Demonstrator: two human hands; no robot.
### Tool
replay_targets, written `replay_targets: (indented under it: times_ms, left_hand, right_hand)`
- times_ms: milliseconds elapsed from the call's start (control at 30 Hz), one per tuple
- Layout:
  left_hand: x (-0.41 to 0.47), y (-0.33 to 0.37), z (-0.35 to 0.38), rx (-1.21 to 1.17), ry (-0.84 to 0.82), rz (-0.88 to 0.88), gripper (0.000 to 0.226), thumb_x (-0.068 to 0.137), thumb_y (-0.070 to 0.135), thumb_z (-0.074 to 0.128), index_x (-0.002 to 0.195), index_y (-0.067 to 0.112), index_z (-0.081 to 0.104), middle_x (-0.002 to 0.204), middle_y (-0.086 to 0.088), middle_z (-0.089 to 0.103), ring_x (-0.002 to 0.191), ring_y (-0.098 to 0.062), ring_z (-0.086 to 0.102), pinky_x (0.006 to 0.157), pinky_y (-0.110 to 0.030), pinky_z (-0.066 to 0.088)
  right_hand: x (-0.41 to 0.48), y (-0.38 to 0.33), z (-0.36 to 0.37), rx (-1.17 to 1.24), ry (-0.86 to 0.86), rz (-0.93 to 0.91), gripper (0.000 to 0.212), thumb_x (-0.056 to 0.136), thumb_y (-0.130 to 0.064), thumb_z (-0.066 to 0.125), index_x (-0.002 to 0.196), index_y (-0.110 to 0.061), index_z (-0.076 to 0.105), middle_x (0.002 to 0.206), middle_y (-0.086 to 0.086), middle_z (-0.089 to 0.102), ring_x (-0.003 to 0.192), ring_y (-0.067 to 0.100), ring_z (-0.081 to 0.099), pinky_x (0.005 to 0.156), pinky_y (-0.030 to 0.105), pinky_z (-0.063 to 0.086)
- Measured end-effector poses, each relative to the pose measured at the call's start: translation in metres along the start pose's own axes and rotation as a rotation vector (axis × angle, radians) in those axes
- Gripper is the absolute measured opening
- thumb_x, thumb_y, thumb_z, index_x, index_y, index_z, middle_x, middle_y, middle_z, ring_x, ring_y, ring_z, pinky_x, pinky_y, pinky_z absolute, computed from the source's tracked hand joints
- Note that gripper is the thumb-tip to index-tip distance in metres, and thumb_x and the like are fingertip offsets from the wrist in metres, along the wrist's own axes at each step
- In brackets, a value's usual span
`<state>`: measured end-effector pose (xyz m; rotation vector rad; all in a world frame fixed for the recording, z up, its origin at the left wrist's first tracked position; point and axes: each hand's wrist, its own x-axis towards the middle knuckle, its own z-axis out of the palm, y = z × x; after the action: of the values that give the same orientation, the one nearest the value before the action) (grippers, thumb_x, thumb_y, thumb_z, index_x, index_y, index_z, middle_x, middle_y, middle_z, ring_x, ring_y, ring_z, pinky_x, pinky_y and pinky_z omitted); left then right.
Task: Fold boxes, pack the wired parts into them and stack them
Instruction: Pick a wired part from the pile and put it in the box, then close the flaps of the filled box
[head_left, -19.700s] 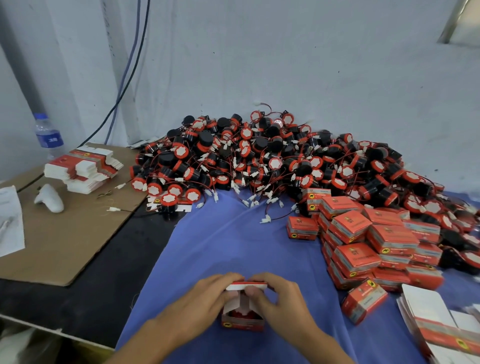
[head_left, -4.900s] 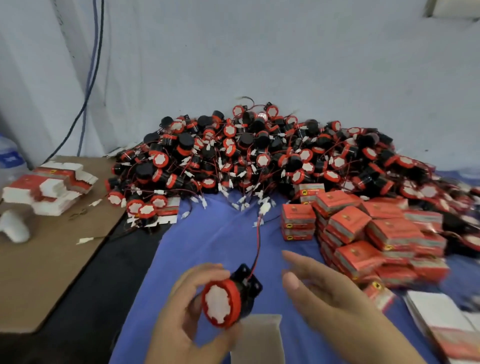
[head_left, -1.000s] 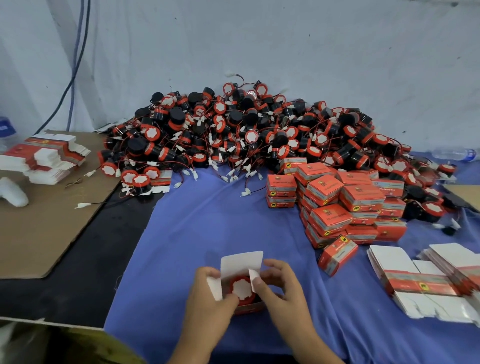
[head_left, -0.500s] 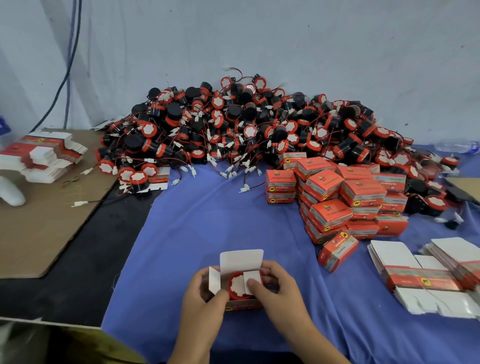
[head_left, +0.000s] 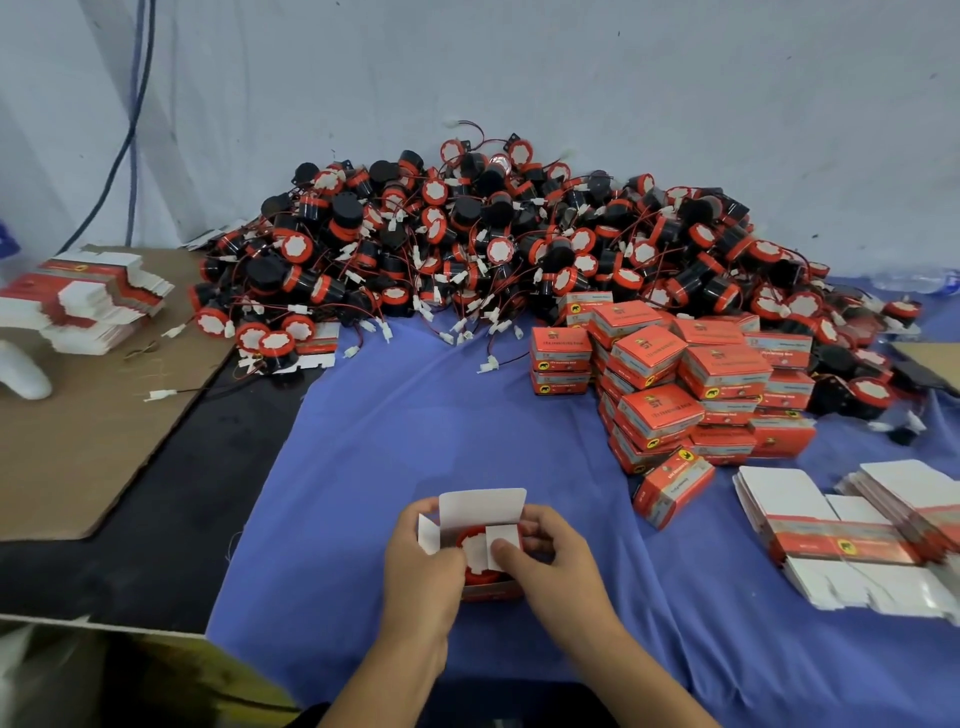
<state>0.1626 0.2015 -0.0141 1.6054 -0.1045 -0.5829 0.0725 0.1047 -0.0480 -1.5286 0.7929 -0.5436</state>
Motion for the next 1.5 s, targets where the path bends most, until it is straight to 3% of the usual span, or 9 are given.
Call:
replay_targets:
  times_ms: [133, 267, 467, 600, 833, 1000, 1133, 1267, 1500]
  left_hand:
    - [0.002, -0.006, -0.004, 0.174, -0.081, 0.059, 0.06, 0.082, -0.014, 0.054, 0.115, 0.035, 0.056, 0.11, 0.001, 0.069, 0.099, -0.018, 0.068, 0.074, -0.034, 0.062]
    - [-0.003, -0.019, -0.006, 0.402, -0.164, 0.165, 0.067, 0.097, 0.008, 0.051, 0.152, 0.04, 0.032, 0.13, -0.002, 0.058, 0.116, -0.018, 0.06, 0.1, -0.041, 0.052]
    - [0.003, -0.013, -0.018, -0.062, -0.172, -0.032, 0.025, 0.103, 0.024, 0.053, 0.114, 0.02, 0.074, 0.101, -0.002, 0.078, 0.097, -0.017, 0.073, 0.083, -0.028, 0.059]
    - [0.006, -0.017, -0.026, 0.073, -0.249, 0.124, 0.033, 0.092, -0.002, 0.065, 0.109, 0.027, 0.07, 0.104, 0.009, 0.076, 0.098, -0.007, 0.071, 0.075, -0.019, 0.056]
    - [0.013, -0.019, -0.027, 0.154, -0.182, 0.29, 0.039, 0.085, -0.004, 0.071, 0.091, 0.034, 0.072, 0.09, 0.01, 0.074, 0.086, -0.01, 0.071, 0.064, -0.024, 0.057]
    - [0.016, -0.035, -0.046, 0.473, -0.239, 0.566, 0.049, 0.081, 0.004, 0.075, 0.107, 0.045, 0.071, 0.127, 0.026, 0.063, 0.12, 0.005, 0.057, 0.097, -0.018, 0.049]
    - [0.026, -0.037, -0.07, 0.573, -0.521, 0.569, 0.054, 0.082, 0.036, 0.073, 0.131, 0.052, 0.057, 0.152, 0.029, 0.037, 0.135, 0.012, 0.04, 0.106, -0.016, 0.043]
    - [0.026, -0.033, -0.072, 0.575, -0.551, 0.501, 0.04, 0.09, 0.057, 0.064, 0.128, 0.061, 0.052, 0.152, 0.028, 0.036, 0.131, 0.018, 0.04, 0.107, -0.012, 0.04]
    - [0.027, -0.029, -0.061, 0.685, -0.422, 0.615, 0.048, 0.097, 0.061, 0.038, 0.138, 0.042, 0.054, 0.14, 0.026, 0.052, 0.131, 0.009, 0.044, 0.111, -0.027, 0.041]
  right_hand:
    - [-0.004, 0.001, -0.001, 0.04, 0.011, -0.057, 0.045, 0.086, -0.008, 0.074, 0.111, -0.043, 0.061, 0.094, -0.014, 0.07, 0.087, 0.005, 0.068, 0.07, 0.021, 0.057]
    - [-0.003, 0.005, 0.003, 0.014, 0.045, -0.119, 0.031, 0.088, -0.003, 0.072, 0.107, -0.027, 0.066, 0.1, 0.001, 0.071, 0.091, 0.018, 0.069, 0.08, 0.034, 0.06]
    - [-0.001, 0.009, 0.002, 0.018, 0.04, -0.116, 0.026, 0.088, -0.007, 0.074, 0.106, -0.024, 0.067, 0.1, 0.0, 0.071, 0.092, 0.016, 0.069, 0.079, 0.031, 0.06]
    - [-0.001, 0.008, 0.002, 0.029, 0.029, -0.126, 0.03, 0.087, -0.005, 0.074, 0.107, -0.026, 0.066, 0.097, -0.003, 0.071, 0.09, 0.014, 0.069, 0.077, 0.03, 0.059]
    - [-0.013, 0.008, -0.01, -0.056, -0.087, -0.228, 0.027, 0.092, -0.022, 0.071, 0.117, -0.03, 0.065, 0.118, -0.001, 0.058, 0.102, 0.019, 0.067, 0.088, 0.037, 0.057]
    - [-0.017, 0.016, -0.025, -0.029, -0.188, -0.254, 0.033, 0.089, -0.023, 0.077, 0.121, -0.025, 0.069, 0.136, -0.016, 0.052, 0.117, 0.015, 0.065, 0.093, 0.03, 0.056]
    - [-0.014, 0.023, -0.024, -0.13, -0.166, -0.359, 0.041, 0.09, -0.023, 0.076, 0.129, -0.026, 0.065, 0.136, -0.021, 0.054, 0.127, 0.012, 0.058, 0.097, 0.027, 0.054]
    - [-0.014, 0.025, -0.025, -0.303, -0.151, -0.432, 0.042, 0.095, -0.034, 0.068, 0.135, -0.037, 0.059, 0.145, -0.018, 0.048, 0.135, 0.005, 0.049, 0.104, 0.025, 0.049]
    - [-0.012, 0.012, -0.022, -0.601, -0.143, -0.457, 0.053, 0.096, -0.068, 0.031, 0.14, -0.045, 0.051, 0.143, -0.024, 0.035, 0.134, -0.011, 0.033, 0.105, 0.002, 0.025]
